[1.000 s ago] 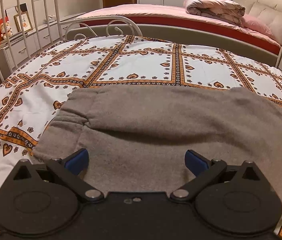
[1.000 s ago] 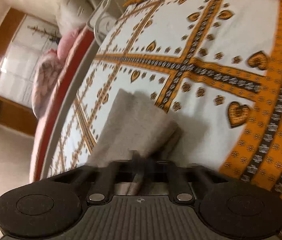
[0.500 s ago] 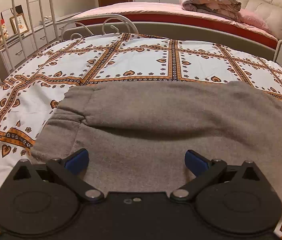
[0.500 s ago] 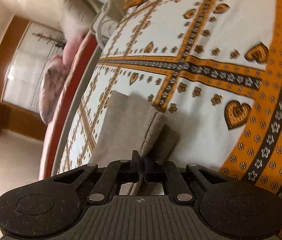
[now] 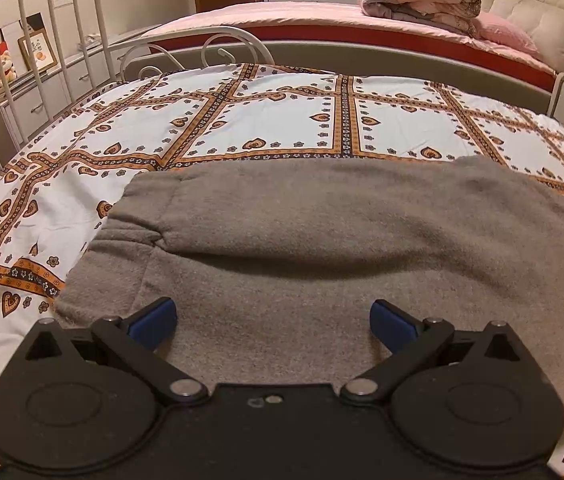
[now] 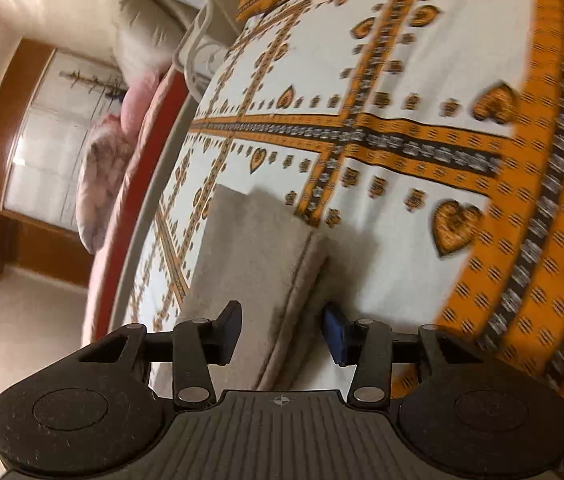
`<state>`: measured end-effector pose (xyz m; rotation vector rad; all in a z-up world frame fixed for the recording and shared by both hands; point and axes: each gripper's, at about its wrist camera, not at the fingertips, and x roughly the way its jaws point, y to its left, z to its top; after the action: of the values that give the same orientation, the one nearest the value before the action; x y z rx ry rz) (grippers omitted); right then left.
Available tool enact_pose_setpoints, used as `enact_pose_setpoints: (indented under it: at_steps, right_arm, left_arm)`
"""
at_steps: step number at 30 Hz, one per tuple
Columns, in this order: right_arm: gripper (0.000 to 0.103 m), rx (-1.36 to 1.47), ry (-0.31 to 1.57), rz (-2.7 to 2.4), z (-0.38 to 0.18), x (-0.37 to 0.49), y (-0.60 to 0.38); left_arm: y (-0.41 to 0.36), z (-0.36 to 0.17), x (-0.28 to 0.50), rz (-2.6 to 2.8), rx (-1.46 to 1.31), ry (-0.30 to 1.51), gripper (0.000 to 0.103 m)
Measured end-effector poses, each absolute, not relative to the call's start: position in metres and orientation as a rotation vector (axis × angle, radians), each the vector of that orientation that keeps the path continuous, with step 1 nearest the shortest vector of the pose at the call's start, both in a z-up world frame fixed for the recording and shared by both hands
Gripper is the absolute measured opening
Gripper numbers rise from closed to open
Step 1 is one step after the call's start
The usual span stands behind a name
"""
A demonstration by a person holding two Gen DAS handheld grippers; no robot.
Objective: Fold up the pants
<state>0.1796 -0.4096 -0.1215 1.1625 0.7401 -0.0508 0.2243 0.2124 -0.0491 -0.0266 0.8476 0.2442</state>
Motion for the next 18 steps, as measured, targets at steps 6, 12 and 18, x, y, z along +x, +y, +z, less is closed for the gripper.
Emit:
enact_pose_setpoints:
  at_steps: [6, 12, 18]
  right_arm:
    - [0.013, 0.996, 0.503, 0.087, -0.065, 0.164, -0.4]
    - [0.013, 1.092, 0.75, -0.094, -0.128, 0.184, -0.407]
    - [0.033, 0.947, 0.553, -0.239, -0.075, 0.156, -0.403]
  left_arm:
    - [0.208, -0.053, 0.223, 0.238, 0.015, 0.86, 0.097]
    - [0.208, -0.054, 0.225, 0.241, 0.012, 0.866, 0.097]
    - [0.222, -0.039, 0.217, 0.283, -0.039, 0.787, 0.097]
